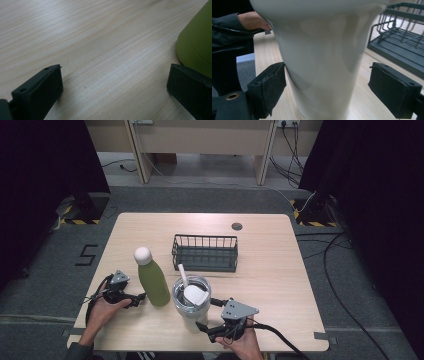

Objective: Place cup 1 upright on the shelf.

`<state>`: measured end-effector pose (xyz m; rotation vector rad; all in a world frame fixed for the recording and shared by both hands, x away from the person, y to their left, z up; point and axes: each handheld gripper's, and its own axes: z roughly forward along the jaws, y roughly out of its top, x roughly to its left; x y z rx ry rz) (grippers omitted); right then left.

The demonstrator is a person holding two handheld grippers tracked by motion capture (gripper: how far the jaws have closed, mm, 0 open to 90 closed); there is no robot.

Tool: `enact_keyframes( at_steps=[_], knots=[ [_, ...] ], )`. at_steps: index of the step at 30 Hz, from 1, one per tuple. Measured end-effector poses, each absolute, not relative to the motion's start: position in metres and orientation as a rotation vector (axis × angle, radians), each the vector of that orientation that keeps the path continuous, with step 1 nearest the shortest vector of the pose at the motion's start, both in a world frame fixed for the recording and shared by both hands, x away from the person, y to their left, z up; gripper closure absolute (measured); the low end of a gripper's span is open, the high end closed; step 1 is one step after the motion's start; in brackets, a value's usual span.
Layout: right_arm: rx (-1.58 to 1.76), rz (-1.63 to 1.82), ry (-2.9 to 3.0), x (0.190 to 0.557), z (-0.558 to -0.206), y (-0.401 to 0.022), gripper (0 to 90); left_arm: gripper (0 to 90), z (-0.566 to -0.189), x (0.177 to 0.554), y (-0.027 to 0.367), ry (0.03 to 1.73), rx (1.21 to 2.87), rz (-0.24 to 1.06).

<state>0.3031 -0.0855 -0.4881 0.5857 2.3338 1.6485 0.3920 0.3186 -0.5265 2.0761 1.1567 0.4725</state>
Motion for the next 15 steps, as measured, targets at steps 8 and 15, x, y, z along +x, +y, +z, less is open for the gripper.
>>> enact_keyframes(
  at_steps=[8, 15],
  knots=[
    [0.571, 1.671, 2.325, 0.306, -0.496, -0.071, 11.7, 0.0, -0.527, 0.392, 0.319, 1.157, 2.076, 0.472],
    [0.547, 1.7, 2.29, 0.31, -0.501, -0.062, 9.3, 0.0, -0.527, 0.392, 0.319, 1.157, 2.076, 0.472]
  ],
)
